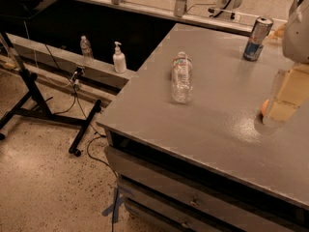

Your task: Place water bottle upright

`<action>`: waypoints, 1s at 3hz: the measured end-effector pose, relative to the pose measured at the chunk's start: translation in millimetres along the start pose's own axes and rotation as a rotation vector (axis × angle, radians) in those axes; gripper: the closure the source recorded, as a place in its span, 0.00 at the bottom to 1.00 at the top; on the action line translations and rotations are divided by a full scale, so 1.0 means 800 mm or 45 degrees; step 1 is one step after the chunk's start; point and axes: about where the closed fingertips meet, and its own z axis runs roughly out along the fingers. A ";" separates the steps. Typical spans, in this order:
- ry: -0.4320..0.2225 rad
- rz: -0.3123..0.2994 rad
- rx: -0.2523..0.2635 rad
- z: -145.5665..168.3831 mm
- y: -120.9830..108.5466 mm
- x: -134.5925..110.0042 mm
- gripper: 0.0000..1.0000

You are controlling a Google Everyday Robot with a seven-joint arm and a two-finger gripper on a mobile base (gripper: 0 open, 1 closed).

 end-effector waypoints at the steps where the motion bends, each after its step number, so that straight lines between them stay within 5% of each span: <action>1: -0.011 0.016 0.013 0.005 0.000 -0.012 0.00; 3: -0.048 0.194 -0.002 0.054 -0.006 -0.079 0.00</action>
Offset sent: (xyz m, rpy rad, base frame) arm 0.0343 0.0784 -0.0405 0.0958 0.0353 -0.1702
